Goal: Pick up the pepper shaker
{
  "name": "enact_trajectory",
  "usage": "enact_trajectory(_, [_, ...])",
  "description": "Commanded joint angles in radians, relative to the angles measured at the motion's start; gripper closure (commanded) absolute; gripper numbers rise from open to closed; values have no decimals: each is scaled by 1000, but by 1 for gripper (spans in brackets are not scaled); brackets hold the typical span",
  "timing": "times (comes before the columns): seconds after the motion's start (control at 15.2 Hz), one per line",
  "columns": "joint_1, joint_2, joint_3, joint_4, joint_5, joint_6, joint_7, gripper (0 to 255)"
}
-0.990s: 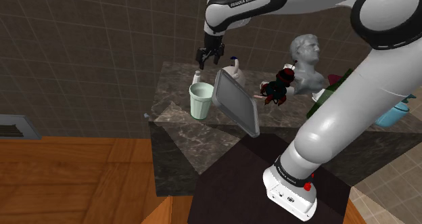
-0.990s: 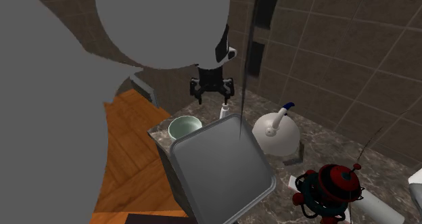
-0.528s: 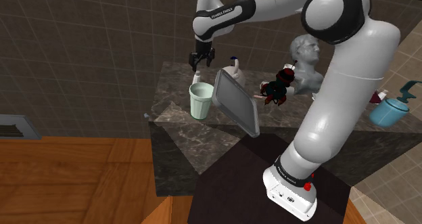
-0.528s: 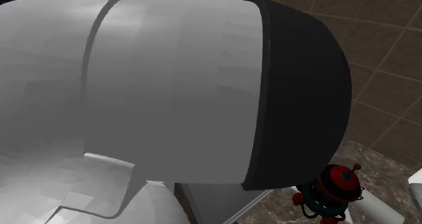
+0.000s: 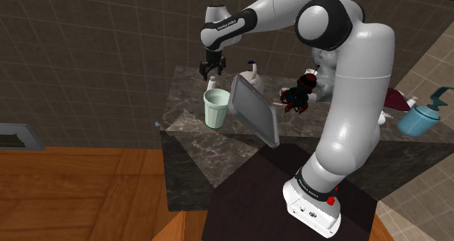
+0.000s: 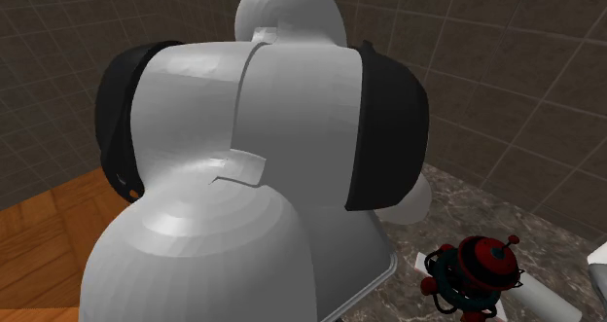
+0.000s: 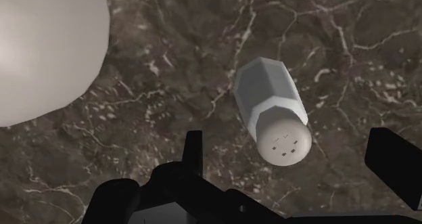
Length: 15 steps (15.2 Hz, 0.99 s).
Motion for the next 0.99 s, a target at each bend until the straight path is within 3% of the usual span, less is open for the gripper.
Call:
enact_trajectory(0.0, [0, 15, -1, -3, -1, 19, 3, 0])
enact_trajectory(0.33, [0, 39, -2, -18, -4, 57, 7, 0])
enact_trajectory(0.4, [0, 41, -2, -15, -4, 56, 7, 255])
enact_trajectory(0.92, [0, 41, -2, -15, -4, 55, 7, 255])
